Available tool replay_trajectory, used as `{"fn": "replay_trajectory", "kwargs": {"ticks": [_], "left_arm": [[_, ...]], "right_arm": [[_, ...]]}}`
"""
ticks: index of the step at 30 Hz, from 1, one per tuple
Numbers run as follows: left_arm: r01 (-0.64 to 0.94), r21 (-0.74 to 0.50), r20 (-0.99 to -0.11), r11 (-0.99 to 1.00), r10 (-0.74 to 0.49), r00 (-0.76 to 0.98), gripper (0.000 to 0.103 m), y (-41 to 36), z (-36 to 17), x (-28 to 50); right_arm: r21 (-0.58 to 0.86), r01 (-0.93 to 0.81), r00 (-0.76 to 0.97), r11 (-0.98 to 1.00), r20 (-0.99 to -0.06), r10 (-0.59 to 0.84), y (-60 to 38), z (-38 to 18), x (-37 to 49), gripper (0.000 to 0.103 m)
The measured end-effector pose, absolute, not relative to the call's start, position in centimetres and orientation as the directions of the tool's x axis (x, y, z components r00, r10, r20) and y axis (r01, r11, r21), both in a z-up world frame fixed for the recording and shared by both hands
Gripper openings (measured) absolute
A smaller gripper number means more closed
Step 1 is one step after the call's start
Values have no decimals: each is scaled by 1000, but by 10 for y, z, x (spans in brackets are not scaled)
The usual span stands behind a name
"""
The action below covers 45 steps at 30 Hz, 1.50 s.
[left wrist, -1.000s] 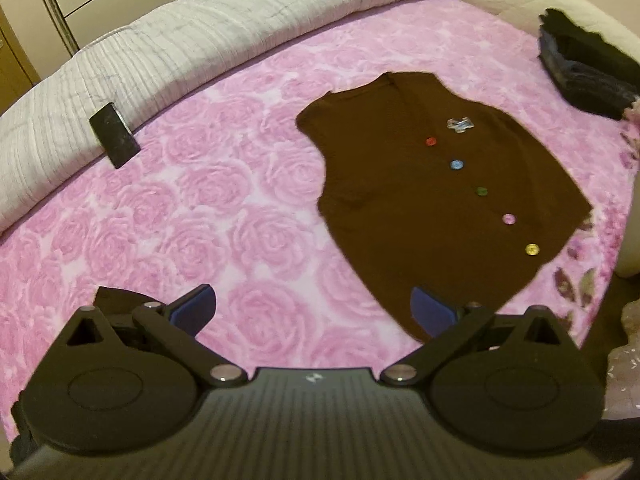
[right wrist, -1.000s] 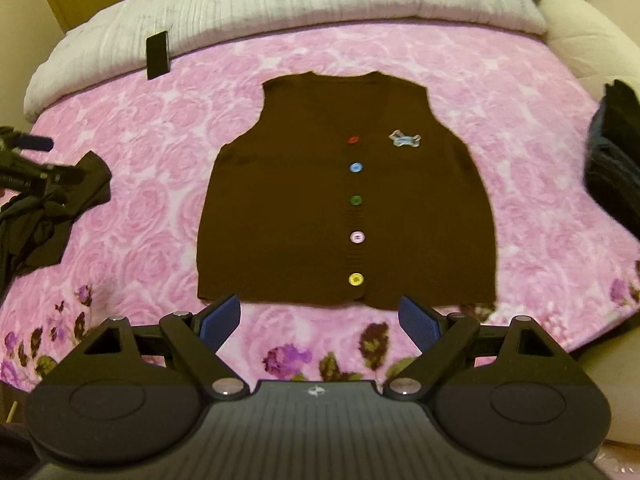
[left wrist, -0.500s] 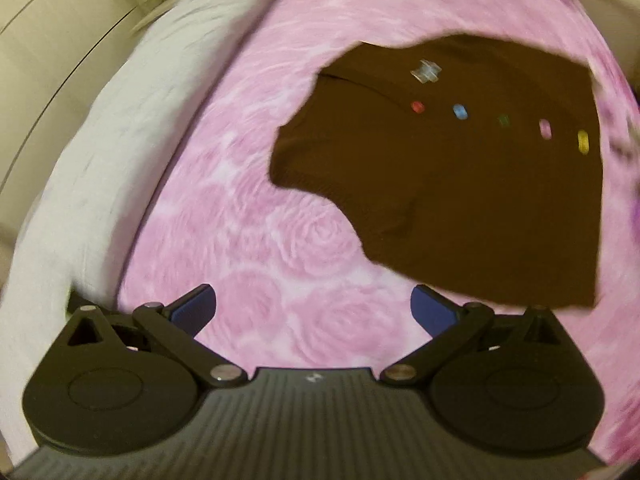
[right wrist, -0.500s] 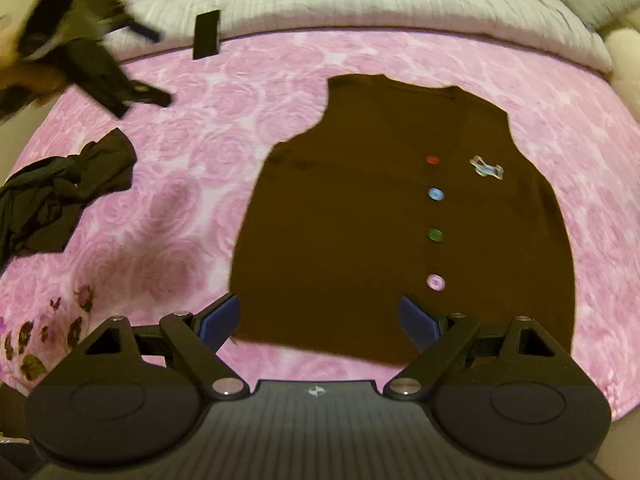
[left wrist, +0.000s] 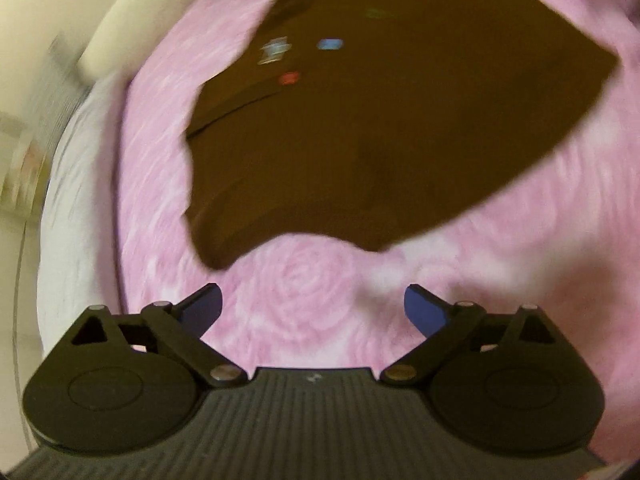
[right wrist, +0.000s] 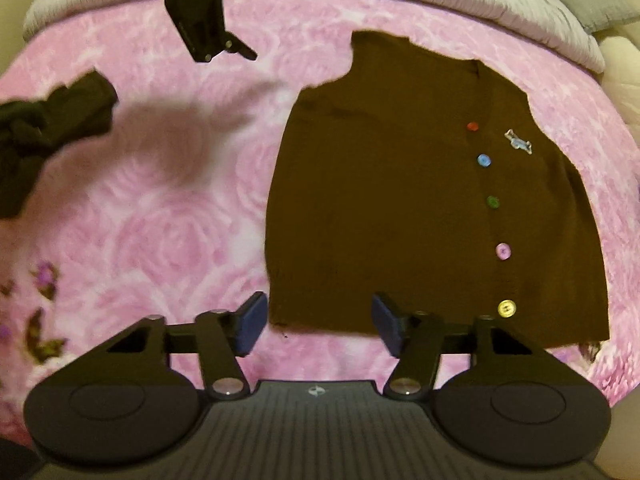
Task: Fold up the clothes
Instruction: 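Move both tools toward the vest's armhole edges, then grasp the vest's button-band edge with the right tool while the left tool grasps the other front edge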
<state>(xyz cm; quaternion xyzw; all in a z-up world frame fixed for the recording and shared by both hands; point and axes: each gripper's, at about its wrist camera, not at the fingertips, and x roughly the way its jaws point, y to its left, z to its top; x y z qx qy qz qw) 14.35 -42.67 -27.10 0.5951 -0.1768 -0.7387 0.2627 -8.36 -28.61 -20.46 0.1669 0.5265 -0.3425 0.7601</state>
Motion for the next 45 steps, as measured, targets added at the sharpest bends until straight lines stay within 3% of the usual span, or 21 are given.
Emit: {"fn": "replay_trajectory", "kwargs": {"ticks": [4,11,18,19,23,26,29,30,40,45], "left_arm": [[-60,594,-792,-802,-570,-218,84,-417,-312,142],[-310,681,-731,-663,-602,-321,61,-419,-347,136],[-413,678,-735,-608,-564,-376,61,-430,-362,129],[-416,679,-734,-605,-562,-381,57,-432,-362,129],[-407,674,-739,-616,-571,-358,21,-441,-360,123],[-400,656,-755,-640,-561,-341,11,-444,-355,120],[-395,640,-768,-659,-548,-330,9,-445,-349,117],[-393,638,-770,-662,-547,-329,8,-446,-347,117],[-314,662,-748,-680,-575,-331,4,-463,-277,102],[-283,674,-737,-682,-594,-324,1,-489,-229,78]], "right_arm": [[-152,689,181,709,-911,-370,-276,-235,-68,49],[-257,668,114,699,-892,-437,-264,-262,-51,40],[-349,565,65,748,-884,-462,-252,-281,-33,39],[-357,556,64,751,-882,-467,-253,-283,-32,39],[-369,553,63,747,-876,-478,-261,-287,-30,38],[-372,550,69,748,-872,-485,-266,-288,-27,34],[-351,561,79,749,-879,-471,-271,-288,-27,23],[-341,570,84,748,-880,-467,-272,-286,-27,7],[-163,696,229,700,-873,-431,-297,-207,-65,7],[37,784,348,619,-853,-389,-332,-155,-112,7]]}}
